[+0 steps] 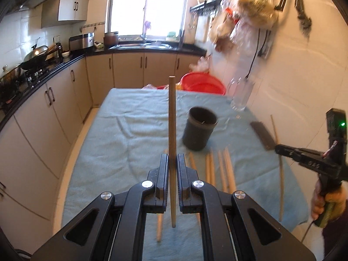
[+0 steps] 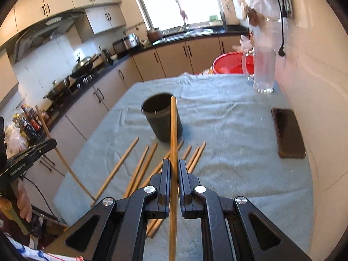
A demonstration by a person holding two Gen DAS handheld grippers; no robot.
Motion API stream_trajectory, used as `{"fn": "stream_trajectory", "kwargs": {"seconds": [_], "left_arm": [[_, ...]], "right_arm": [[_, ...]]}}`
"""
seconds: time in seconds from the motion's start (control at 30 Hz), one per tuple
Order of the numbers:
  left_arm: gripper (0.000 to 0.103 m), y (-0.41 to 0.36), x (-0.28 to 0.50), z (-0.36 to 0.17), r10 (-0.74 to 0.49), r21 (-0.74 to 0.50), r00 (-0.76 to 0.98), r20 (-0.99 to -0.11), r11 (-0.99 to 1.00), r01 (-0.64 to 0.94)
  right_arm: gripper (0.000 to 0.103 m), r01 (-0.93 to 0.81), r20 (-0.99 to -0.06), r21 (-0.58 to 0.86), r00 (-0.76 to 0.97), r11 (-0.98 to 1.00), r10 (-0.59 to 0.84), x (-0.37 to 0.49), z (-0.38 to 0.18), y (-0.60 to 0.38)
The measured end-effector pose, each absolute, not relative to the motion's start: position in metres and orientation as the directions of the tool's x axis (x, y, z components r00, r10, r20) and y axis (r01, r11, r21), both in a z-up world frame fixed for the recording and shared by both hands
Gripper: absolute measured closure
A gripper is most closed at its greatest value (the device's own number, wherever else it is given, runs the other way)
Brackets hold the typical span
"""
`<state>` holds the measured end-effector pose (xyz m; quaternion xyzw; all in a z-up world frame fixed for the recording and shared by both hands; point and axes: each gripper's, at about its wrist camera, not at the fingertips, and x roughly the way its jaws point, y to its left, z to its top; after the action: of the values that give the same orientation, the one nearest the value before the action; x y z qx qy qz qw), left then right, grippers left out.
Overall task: Organize utensils
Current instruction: 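Carry both upright chopsticks over the black holder cup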
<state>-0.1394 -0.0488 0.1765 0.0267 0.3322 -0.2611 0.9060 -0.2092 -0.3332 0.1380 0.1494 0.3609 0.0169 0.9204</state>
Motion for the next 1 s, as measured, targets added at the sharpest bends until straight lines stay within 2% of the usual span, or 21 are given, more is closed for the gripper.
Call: {"fn": "stream_trajectory", "kwargs": {"seconds": [0.27, 0.57, 0.7, 0.87, 1.0], "left_arm": [[0.097, -0.056, -0.121, 0.205, -0.513, -0.188, 0.654, -0.556, 0.844, 0.502], [0.096, -0.076, -0.074, 0.245, -0.565, -0.26, 0.658, -0.498, 0.821, 0.508], [0.096, -0.092, -0.049, 0.26, -0.581, -0.273, 0.656, -0.481, 0.811, 0.518], [0.096, -0.121, -0.011, 0.259, -0.585, -0.282, 0.654, -0.479, 0.808, 0.517], [0.097, -0.142, 0.017, 0.247, -0.594, -0.302, 0.645, -0.482, 0.803, 0.514]], "right_arm": [[0.096, 0.079, -0.573, 0.298, 0.812, 0.951, 0.112, -0.188, 0.167, -0.339], [0.096, 0.051, -0.404, 0.407, 0.905, 0.912, 0.13, -0.13, 0.205, -0.347], [0.096, 0.062, -0.327, 0.422, 0.941, 0.904, 0.089, -0.099, 0.219, -0.35], [0.096, 0.09, -0.255, 0.447, 0.967, 0.89, 0.03, -0.064, 0.224, -0.357], [0.096, 0.103, -0.253, 0.473, 0.967, 0.875, 0.023, -0.035, 0.213, -0.361]]}}
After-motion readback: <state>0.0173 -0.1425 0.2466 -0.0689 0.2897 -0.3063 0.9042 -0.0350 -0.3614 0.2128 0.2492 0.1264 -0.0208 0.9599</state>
